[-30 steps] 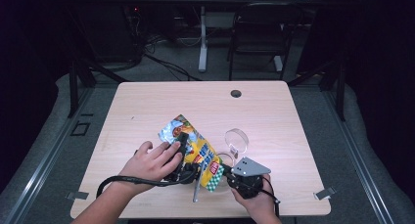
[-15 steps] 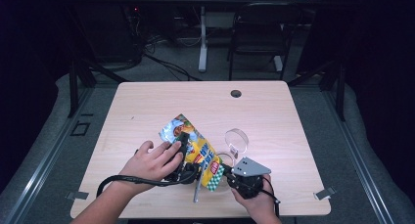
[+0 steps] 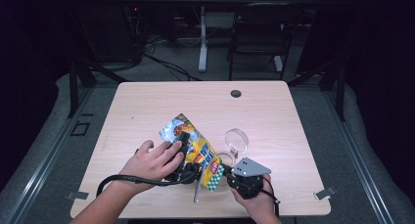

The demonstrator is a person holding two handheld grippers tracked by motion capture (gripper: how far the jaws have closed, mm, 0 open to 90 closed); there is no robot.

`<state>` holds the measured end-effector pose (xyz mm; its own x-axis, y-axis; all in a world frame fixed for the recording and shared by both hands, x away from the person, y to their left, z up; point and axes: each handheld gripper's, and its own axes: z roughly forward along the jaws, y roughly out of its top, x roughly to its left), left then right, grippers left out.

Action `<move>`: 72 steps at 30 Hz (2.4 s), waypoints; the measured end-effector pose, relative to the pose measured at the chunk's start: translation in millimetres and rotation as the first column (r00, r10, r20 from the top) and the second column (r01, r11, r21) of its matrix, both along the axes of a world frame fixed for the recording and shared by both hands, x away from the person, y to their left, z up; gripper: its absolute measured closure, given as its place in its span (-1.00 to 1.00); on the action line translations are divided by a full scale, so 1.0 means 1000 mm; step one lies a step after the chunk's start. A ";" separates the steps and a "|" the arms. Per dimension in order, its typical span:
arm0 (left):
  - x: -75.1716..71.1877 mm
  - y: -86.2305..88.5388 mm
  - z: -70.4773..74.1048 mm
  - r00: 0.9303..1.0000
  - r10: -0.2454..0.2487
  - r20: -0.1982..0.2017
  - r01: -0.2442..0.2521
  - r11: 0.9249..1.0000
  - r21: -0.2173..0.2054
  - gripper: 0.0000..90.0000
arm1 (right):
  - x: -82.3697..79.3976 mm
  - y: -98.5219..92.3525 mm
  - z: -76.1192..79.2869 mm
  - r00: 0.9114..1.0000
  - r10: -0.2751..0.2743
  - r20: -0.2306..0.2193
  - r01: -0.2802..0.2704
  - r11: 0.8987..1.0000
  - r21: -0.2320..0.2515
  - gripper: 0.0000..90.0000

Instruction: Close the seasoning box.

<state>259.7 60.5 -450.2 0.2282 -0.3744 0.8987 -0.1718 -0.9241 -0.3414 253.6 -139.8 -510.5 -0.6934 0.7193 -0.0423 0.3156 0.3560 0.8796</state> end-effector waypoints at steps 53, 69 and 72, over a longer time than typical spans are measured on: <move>-0.012 -0.010 0.007 0.998 -0.057 0.007 0.057 0.998 0.023 0.83 | 0.001 0.000 -0.001 1.000 0.002 -0.004 -0.002 1.000 -0.006 0.96; -0.015 -0.013 0.011 0.998 -0.062 -0.006 0.062 0.998 0.029 0.87 | 0.000 0.000 -0.001 1.000 0.004 -0.003 -0.004 1.000 -0.001 0.96; -0.015 -0.013 0.010 0.998 -0.062 -0.007 0.062 0.998 0.017 0.87 | 0.000 0.000 -0.001 1.000 0.002 -0.005 -0.002 1.000 0.001 0.96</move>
<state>244.9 47.8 -440.3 0.2095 -0.4031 0.8908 -0.2309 -0.9057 -0.3556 253.7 -140.1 -511.0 -0.6946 0.7183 -0.0382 0.3191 0.3553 0.8786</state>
